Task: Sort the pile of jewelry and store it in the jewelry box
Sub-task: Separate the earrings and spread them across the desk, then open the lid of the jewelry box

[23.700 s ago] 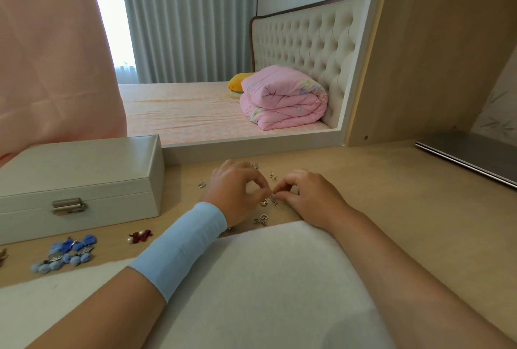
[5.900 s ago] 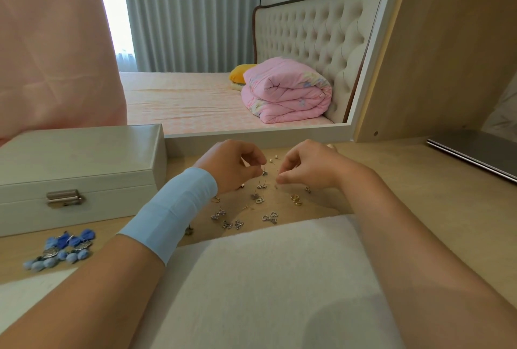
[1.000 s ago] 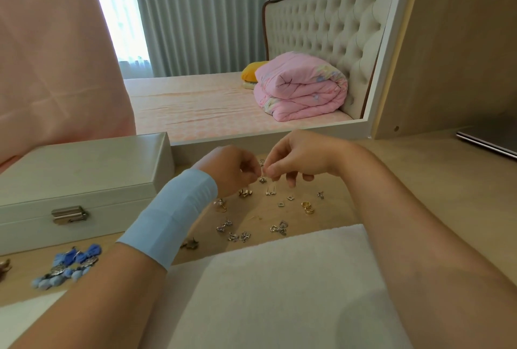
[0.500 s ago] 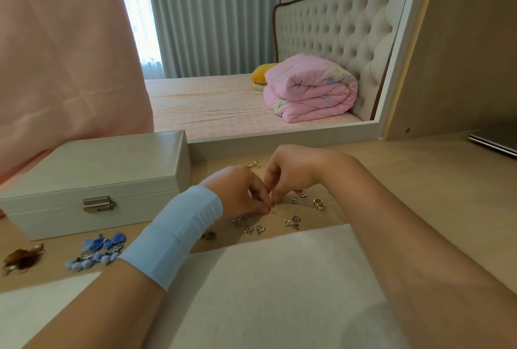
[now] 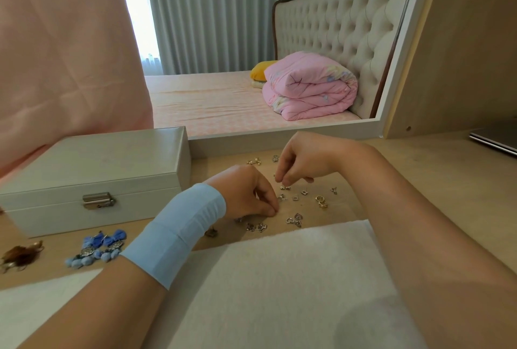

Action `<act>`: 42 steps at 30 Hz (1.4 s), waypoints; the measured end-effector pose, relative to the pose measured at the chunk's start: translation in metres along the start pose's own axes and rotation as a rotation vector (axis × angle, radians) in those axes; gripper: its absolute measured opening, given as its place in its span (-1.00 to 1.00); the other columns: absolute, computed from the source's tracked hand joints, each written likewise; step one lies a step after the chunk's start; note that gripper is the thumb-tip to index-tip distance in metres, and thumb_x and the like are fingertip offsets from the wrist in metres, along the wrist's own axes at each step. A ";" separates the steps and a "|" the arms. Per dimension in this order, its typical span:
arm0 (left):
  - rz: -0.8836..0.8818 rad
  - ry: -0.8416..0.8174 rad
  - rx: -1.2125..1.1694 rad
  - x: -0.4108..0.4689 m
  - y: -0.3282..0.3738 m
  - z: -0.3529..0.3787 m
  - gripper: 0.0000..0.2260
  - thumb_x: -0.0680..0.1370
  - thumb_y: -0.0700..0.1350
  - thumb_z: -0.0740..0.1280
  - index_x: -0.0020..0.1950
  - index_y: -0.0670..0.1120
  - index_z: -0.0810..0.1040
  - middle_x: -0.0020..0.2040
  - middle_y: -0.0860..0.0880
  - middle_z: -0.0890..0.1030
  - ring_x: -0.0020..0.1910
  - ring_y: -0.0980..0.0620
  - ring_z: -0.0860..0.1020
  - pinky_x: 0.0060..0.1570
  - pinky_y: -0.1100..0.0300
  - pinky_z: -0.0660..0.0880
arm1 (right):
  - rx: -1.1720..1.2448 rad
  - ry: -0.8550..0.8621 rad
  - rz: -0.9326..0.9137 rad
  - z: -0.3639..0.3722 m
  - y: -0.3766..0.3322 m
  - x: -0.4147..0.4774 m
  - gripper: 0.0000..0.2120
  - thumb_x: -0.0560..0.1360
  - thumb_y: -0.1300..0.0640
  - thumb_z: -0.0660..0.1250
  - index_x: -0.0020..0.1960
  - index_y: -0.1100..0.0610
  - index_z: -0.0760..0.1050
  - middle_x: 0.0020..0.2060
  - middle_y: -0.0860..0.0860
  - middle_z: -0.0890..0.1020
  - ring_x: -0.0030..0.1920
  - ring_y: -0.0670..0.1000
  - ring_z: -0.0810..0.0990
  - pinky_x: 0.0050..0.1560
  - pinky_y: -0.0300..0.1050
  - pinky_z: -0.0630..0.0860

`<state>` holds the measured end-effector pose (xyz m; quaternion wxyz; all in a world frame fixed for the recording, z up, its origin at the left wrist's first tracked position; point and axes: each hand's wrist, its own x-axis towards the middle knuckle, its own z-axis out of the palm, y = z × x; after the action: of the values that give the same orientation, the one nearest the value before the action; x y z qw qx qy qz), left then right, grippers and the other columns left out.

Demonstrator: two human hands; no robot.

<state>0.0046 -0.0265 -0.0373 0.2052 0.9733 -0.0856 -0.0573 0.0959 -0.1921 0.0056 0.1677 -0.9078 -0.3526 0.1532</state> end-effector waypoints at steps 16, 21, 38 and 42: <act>-0.042 0.497 0.016 -0.053 -0.030 -0.062 -0.90 0.54 -0.04 0.40 -0.04 0.18 0.65 -0.09 0.23 0.58 -0.09 0.22 0.54 0.01 0.25 0.46 | 0.179 0.253 -0.152 0.016 -0.042 0.004 -0.84 0.49 0.16 0.46 -0.09 -0.10 0.71 -0.15 -0.17 0.69 -0.26 -0.22 0.62 -0.21 -0.30 0.58; -0.184 0.524 0.098 -0.101 -0.064 -0.079 -0.90 0.55 0.02 0.38 0.05 0.18 0.61 0.07 0.16 0.52 0.00 0.17 0.51 -0.01 0.22 0.40 | 0.251 0.336 -0.285 0.034 -0.086 0.002 -0.78 0.51 0.16 0.40 0.09 -0.08 0.67 -0.02 -0.15 0.65 -0.35 -0.42 0.47 -0.22 -0.36 0.37; -0.708 0.989 -0.082 -0.199 -0.119 -0.049 -0.92 0.51 0.03 0.28 -0.14 0.05 0.51 -0.25 0.12 0.54 -0.26 0.05 0.51 -0.28 0.17 0.39 | -0.220 0.278 -0.308 0.117 -0.223 0.039 -0.52 0.67 -0.08 0.19 0.57 -0.19 0.21 0.60 0.00 0.18 0.60 0.08 0.06 0.50 0.46 -0.16; -0.816 0.785 0.085 -0.192 -0.109 -0.039 -0.74 0.50 0.19 0.26 -0.20 0.07 0.62 -0.33 0.10 0.59 -0.31 0.09 0.53 -0.34 0.23 0.43 | -0.263 0.352 -0.325 0.127 -0.216 0.041 -0.53 0.71 -0.01 0.13 0.58 -0.24 0.14 0.62 -0.05 0.16 0.61 0.04 0.06 0.51 0.41 -0.08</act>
<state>-0.1619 0.1235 -0.0316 0.1434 0.8833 0.3778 0.2378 -0.0524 0.0113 -0.0256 0.1294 -0.8660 -0.4758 -0.0830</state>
